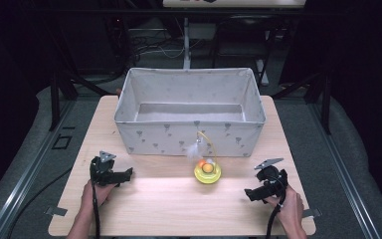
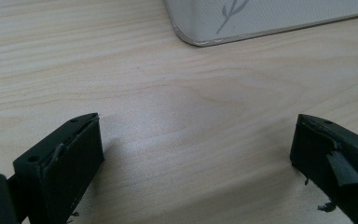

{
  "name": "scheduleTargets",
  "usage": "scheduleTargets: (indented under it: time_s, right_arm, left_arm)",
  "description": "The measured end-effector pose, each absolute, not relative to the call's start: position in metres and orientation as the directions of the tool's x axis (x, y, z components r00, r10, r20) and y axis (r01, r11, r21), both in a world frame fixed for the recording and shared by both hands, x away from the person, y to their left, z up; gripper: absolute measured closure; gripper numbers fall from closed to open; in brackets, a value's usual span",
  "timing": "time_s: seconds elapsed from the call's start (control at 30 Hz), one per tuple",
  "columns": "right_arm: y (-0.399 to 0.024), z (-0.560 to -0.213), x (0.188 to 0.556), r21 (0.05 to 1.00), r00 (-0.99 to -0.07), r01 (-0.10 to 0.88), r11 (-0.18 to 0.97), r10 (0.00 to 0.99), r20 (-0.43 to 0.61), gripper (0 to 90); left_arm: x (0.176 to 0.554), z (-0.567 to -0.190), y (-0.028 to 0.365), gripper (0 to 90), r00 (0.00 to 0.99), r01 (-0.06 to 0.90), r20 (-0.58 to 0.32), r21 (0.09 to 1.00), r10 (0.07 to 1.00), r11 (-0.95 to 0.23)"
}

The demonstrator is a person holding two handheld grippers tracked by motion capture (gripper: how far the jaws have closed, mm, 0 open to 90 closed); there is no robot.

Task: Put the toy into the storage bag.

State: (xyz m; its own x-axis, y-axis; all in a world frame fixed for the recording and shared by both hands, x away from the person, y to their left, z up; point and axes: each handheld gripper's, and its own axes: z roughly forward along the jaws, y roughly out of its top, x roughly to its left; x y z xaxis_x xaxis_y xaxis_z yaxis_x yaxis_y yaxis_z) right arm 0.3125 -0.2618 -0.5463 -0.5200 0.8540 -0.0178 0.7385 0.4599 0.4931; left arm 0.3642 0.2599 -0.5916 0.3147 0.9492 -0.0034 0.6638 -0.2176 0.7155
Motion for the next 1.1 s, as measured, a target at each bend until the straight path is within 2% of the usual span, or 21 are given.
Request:
scheduleTargets:
  time_s: [0.57,1.1]
  right_arm:
    - [-0.25,-0.537,0.312,0.427,-0.556,0.743,0.516,0.83,-0.036,0.0]
    - [-0.226,-0.511,0.313,0.376,-0.624,0.715,0.589,0.781,-0.037,0.0]
  left_arm:
    - [0.364,-0.592,0.26,2.5,0.316,0.663,-0.001,0.715,0.949,-0.22]
    - [0.363,-0.591,0.26,2.4,0.315,0.665,-0.001,0.714,0.949,-0.22]
